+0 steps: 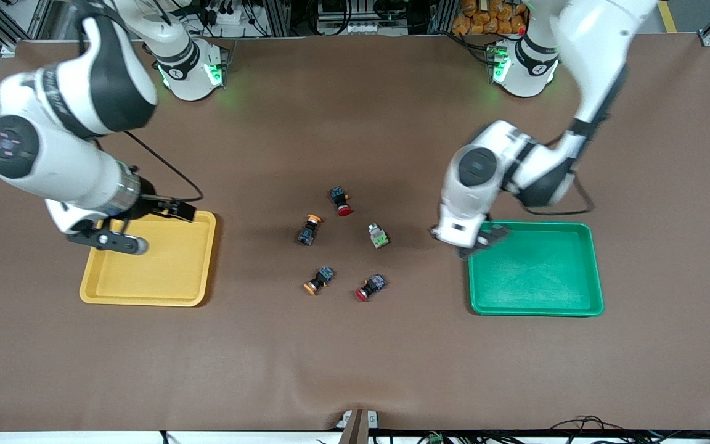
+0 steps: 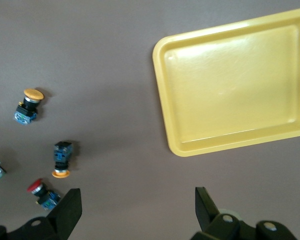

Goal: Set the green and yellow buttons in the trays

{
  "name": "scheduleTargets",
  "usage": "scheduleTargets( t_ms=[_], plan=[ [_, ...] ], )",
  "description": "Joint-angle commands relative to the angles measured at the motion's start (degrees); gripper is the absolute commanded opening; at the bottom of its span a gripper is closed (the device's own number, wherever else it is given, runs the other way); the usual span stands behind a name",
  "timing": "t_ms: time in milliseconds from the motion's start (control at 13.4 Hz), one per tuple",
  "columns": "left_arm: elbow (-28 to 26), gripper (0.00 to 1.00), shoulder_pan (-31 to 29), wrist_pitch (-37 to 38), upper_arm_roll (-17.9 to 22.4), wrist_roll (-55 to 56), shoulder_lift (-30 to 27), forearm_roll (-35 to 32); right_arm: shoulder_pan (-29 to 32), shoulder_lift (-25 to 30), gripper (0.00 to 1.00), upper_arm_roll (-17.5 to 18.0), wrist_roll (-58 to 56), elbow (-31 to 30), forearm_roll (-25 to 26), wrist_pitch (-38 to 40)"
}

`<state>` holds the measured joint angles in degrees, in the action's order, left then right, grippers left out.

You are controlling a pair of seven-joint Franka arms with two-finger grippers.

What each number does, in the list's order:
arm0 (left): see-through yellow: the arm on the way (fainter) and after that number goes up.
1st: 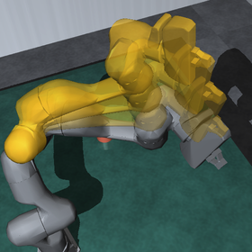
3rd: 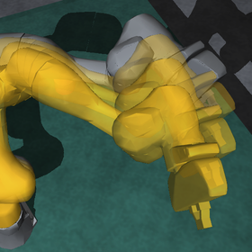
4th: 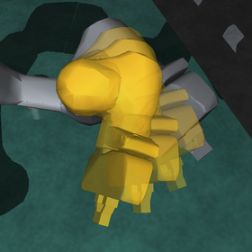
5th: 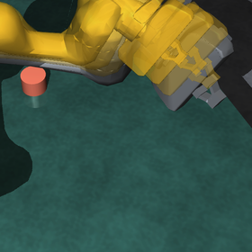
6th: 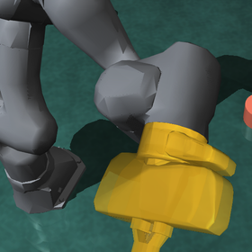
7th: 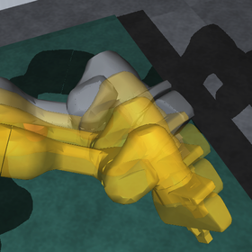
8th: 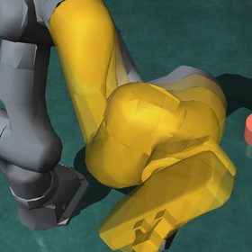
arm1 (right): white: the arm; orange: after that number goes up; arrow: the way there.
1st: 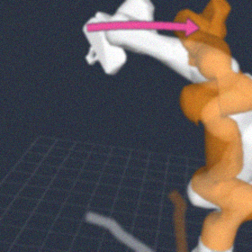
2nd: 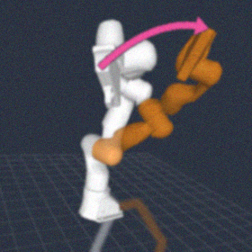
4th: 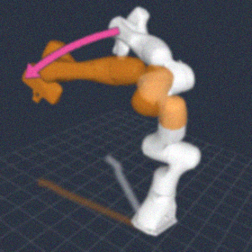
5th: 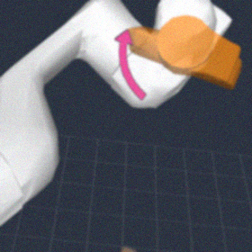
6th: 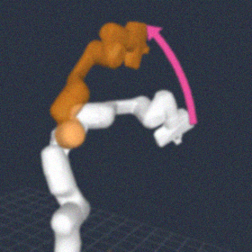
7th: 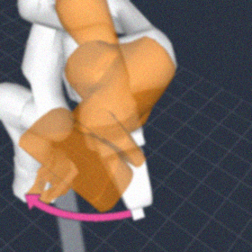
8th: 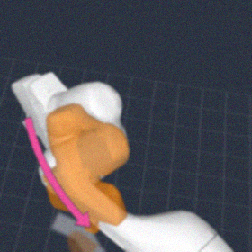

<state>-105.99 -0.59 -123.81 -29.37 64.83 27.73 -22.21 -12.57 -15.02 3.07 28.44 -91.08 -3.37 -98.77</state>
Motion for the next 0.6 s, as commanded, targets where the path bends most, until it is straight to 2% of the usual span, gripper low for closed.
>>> scheduleTargets(
  t_ms=[0, 224, 373, 522],
  plan=[
    [-1.67, 0.0, -7.38, 1.47, -1.12, -7.32, -0.66, -0.64, -3.94, -2.46, 1.0, -0.35, 8.26, 0.03, -0.5, -2.56],
    [-1.76, 0.0, -15.03, 1.12, -1.12, -16.55, 0.04, -1.78, -7.11, -5.18, 1.0, -0.35, 12.42, -0.06, -0.5, -5.9],
    [-1.67, 0.0, -17.59, -0.19, -0.77, -19.03, 1.62, -2.65, -8.78, -6.68, 1.0, -0.35, 14.17, -0.33, -0.5, -7.92],
    [-1.41, 0.0, -21.45, -3.0, -0.68, -19.21, 4.16, -9.39, -10.54, -8.7, 1.0, -0.44, 18.03, -0.41, -0.24, -9.85]
  ],
)
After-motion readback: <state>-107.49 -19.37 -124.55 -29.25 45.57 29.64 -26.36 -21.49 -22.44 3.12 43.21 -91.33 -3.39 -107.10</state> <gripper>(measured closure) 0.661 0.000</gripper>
